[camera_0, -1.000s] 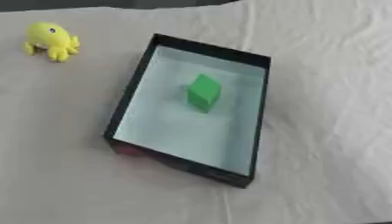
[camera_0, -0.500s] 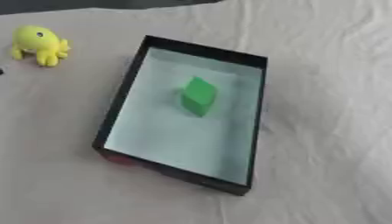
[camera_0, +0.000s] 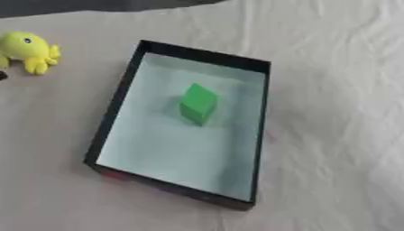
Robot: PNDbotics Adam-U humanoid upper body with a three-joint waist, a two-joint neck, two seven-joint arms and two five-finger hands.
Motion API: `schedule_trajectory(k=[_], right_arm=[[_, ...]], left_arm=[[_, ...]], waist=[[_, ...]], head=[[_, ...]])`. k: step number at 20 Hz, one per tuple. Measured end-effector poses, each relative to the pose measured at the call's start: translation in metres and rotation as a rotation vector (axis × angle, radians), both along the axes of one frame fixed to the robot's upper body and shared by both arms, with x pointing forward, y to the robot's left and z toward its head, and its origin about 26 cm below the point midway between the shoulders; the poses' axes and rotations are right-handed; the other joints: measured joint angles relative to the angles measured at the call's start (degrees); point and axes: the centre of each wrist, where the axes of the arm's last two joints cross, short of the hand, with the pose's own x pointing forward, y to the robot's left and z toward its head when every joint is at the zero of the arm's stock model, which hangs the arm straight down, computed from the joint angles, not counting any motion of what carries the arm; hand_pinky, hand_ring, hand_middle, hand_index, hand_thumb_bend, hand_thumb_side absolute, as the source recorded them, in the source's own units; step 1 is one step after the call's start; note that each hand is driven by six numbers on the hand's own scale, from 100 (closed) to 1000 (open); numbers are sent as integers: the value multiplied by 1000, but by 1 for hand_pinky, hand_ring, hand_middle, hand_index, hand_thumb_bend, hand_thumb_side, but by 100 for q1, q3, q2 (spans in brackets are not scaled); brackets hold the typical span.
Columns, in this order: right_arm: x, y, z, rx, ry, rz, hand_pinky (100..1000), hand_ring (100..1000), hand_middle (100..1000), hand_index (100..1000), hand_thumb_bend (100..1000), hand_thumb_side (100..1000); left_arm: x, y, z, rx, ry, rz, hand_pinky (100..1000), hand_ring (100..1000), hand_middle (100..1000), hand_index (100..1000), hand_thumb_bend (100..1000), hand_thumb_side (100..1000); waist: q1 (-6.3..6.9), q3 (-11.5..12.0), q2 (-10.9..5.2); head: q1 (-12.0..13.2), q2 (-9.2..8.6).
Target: Pick up objects on the table and place them in the box.
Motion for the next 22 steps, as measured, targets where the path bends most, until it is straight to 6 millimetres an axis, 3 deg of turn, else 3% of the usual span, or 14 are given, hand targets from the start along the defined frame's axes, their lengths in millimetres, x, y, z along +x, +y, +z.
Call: schedule_trajectory(k=[4, 8, 18, 20, 22], right_arm=[[0, -1, -1, -5, 3, -5, 1000, 956, 988, 871, 100, 548], [1, -1, -2, -5, 7, -9, 1000, 956, 987, 871, 100, 550], [0, -3, -5, -4, 15, -14, 1000, 955, 987, 871, 100, 556], [0, -3, -6, -4, 18, -15, 1000, 955, 986, 871, 100, 546], [0, -4, -7, -3, 22, -17, 1000, 955, 986, 871, 100, 545]], left_arm=[[0, 1, -1, 8, 2, 2, 759, 704, 648, 724, 195, 100], [0, 1, -1, -1, -9, -4, 727, 661, 604, 634, 100, 100], [0, -6, 13, -45, -174, -14, 685, 592, 565, 575, 100, 100], [-1, -6, 13, -54, -191, -7, 714, 624, 622, 671, 203, 100], [-1, -4, 11, -55, -182, -5, 790, 724, 743, 821, 355, 144]], waist=[[10, 27, 1], [10, 44, 1], [-10, 89, -46], [-9, 101, -88], [-6, 105, -130]], head=[[-1, 4], [-20, 26], [-59, 63], [7, 63], [125, 63]])
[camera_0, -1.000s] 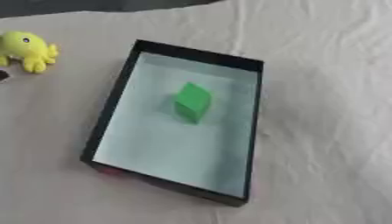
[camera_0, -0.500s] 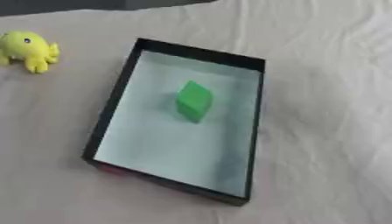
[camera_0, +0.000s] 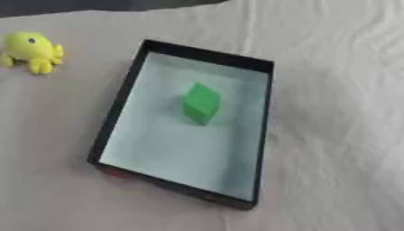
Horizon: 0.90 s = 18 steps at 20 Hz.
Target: Pick up objects on the table and place them in the box.
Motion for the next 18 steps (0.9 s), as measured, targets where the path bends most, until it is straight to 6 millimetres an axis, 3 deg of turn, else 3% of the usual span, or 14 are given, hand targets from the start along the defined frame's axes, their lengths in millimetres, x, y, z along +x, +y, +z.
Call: schedule_trajectory(k=[1, 4, 9, 18], right_arm=[[0, 0, 0, 0, 0, 0, 1000, 955, 986, 871, 100, 545], [-1, -1, -2, 1, 6, -6, 1000, 955, 986, 871, 100, 545], [-2, -3, -4, 0, 9, -11, 1000, 955, 986, 871, 100, 546], [-1, -4, -4, -2, 10, -17, 1000, 956, 987, 871, 100, 558]], left_arm=[[0, 1, -2, 6, 16, -4, 801, 743, 763, 853, 413, 207], [-5, 9, 1, 38, 61, -27, 810, 762, 779, 873, 516, 252], [-15, 23, 13, 70, 64, -59, 809, 761, 779, 870, 540, 258], [-15, 22, 19, 49, 26, -112, 797, 752, 770, 857, 581, 261]], waist=[[7, 2, -19], [43, 38, -55], [67, 66, -71], [80, -4, -44]], head=[[70, 0], [288, -2], [573, -13], [857, -137]])
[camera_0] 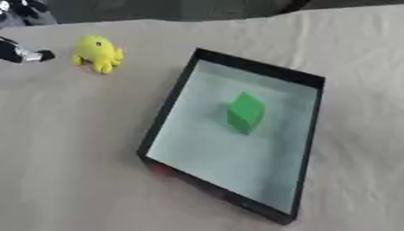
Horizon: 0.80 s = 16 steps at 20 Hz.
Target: Pick up objects on the table and place them in the box.
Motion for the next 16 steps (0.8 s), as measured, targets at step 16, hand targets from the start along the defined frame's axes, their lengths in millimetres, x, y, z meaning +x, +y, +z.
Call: schedule_trajectory(k=[16], right_arm=[[4, 5, 9, -2, -25, 16, 1000, 955, 983, 872, 100, 571]], left_arm=[[14, -22, 2, 0, 31, -47, 800, 760, 774, 853, 615, 299]], waist=[[121, -435, 277]], head=[[-143, -141]])
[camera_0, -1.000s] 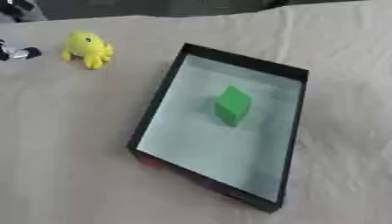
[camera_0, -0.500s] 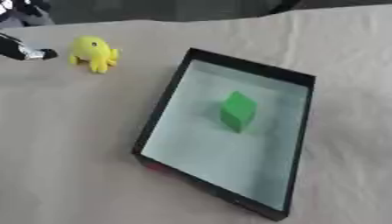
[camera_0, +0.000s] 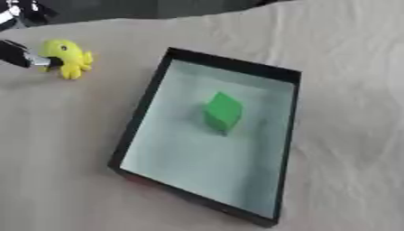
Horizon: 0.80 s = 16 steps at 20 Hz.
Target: Pick up objects on the table and place them in the box.
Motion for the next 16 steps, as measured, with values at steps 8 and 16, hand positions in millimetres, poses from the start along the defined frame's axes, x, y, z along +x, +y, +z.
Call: schedule_trajectory(k=[8, 16], right_arm=[[3, 5, 4, 4, -13, 21, 1000, 956, 983, 871, 100, 578], [3, 7, 4, 8, -14, 24, 1000, 956, 982, 872, 100, 584]], left_arm=[[0, 4, -6, -7, 10, 42, 793, 755, 760, 837, 531, 273], [-1, 9, -16, 22, 46, 95, 782, 753, 748, 802, 378, 100]], waist=[[-3, -64, 117], [-17, -94, 171]], head=[[47, -88], [143, -138]])
